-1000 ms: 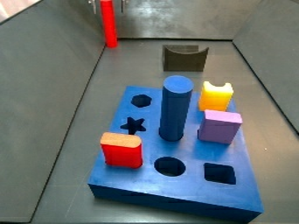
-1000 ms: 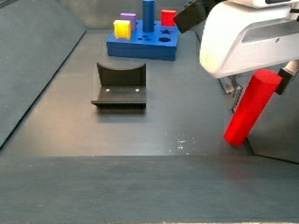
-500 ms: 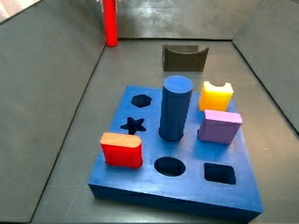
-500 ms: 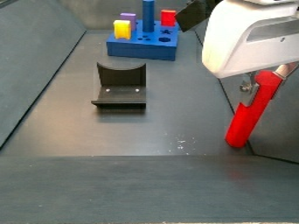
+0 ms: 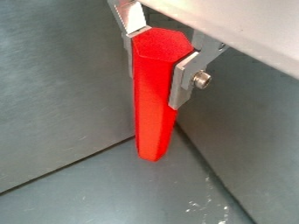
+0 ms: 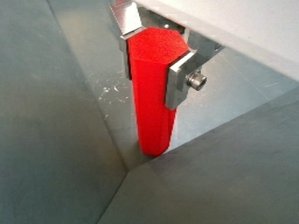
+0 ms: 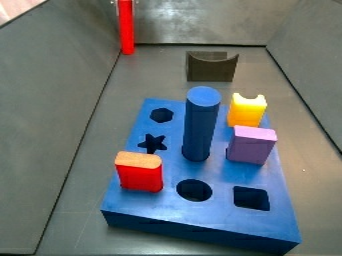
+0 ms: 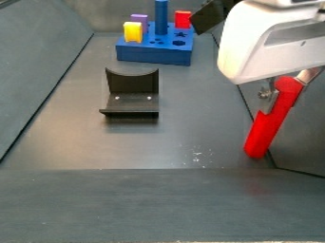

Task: Pick up the hexagon object. Move up. Move to above the board. Insert the hexagon object.
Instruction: Pick up the hexagon object, then move up, then move to above the board.

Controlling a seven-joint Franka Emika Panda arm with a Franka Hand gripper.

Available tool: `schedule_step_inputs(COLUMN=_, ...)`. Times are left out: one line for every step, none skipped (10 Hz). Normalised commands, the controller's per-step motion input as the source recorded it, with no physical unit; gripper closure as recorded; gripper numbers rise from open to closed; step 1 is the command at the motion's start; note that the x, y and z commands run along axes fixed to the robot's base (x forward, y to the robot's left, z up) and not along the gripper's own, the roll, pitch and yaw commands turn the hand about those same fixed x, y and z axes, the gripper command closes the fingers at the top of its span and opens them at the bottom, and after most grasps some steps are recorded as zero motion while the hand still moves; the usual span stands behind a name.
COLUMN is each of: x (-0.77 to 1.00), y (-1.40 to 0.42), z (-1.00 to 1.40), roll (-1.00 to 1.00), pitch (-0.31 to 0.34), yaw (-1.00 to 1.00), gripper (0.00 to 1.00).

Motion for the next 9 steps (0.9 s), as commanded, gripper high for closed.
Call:
schedule_step_inputs(x=0.00, y=0.00, z=0.00, roll=0.00, pitch=0.000, yaw=0.00, gripper=1.00)
schedule_step_inputs(x=0.00, y=0.00, z=0.83, roll=0.00, pitch=0.000, yaw=0.00, gripper=1.00)
schedule_step_inputs(x=0.03, y=-0.05, z=0.83, roll=0.00, pitch=0.000, yaw=0.03, gripper=1.00)
schedule_step_inputs(x=0.01, y=-0.06, z=0.70, roll=0.00, pitch=0.035, yaw=0.04, gripper=1.00)
schedule_step_inputs(x=0.00, y=-0.04, z=0.63, roll=0.01, pitch=0.044, yaw=0.04, gripper=1.00)
schedule_step_inputs(x=0.00, y=-0.02, z=0.47, roll=0.02, pitch=0.061, yaw=0.03, gripper=1.00)
schedule_step_inputs(x=0.00, y=-0.02, z=0.39, roll=0.03, pitch=0.071, yaw=0.03, gripper=1.00)
schedule_step_inputs(x=0.00, y=0.00, z=0.19, roll=0.05, pitch=0.091, yaw=0.02, gripper=1.00)
schedule_step_inputs(x=0.22, y=0.04, z=1.00, roll=-0.15, pitch=-0.074, yaw=-0.41, gripper=1.00)
